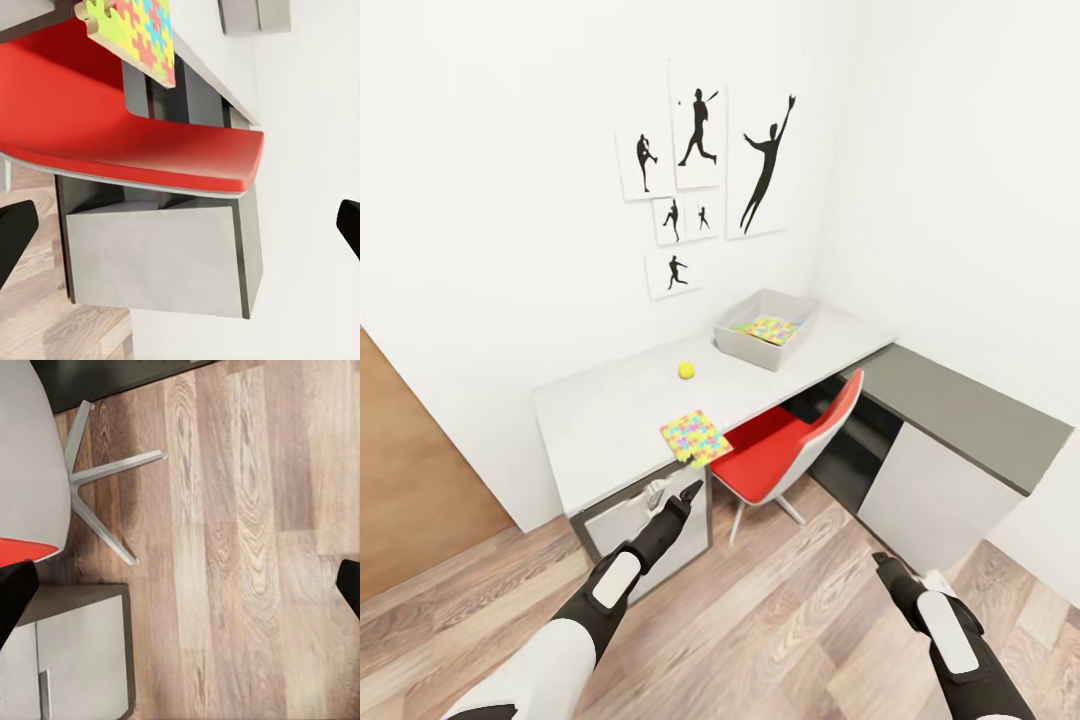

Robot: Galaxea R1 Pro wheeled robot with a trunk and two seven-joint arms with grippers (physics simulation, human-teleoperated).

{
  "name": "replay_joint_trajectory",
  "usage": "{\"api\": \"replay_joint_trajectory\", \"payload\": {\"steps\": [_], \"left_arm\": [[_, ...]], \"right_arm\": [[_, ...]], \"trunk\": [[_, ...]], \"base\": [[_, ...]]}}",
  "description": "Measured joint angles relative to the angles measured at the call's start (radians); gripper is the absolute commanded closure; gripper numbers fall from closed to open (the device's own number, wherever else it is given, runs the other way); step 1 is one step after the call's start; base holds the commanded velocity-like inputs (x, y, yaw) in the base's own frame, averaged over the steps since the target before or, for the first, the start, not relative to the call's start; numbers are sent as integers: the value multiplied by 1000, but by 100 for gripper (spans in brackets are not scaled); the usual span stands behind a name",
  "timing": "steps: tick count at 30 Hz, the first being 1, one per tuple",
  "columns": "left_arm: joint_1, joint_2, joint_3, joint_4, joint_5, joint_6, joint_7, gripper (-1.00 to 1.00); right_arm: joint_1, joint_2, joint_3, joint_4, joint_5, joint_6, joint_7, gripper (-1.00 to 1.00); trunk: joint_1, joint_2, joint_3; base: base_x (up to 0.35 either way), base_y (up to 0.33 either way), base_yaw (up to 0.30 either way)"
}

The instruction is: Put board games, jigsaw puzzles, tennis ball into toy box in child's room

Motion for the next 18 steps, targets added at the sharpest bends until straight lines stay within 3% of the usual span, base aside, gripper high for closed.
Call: {"api": "replay_joint_trajectory", "payload": {"steps": [5, 18], "left_arm": [[0, 0, 0, 0, 0, -3, 0, -100], [0, 0, 0, 0, 1, 2, -3, -100]], "right_arm": [[0, 0, 1, 0, 0, 0, 0, -100], [0, -3, 1, 1, 0, 0, 0, -100]], "trunk": [[0, 0, 0], [0, 0, 0]], "base": [[141, -9, 0], [10, -1, 0]]}}
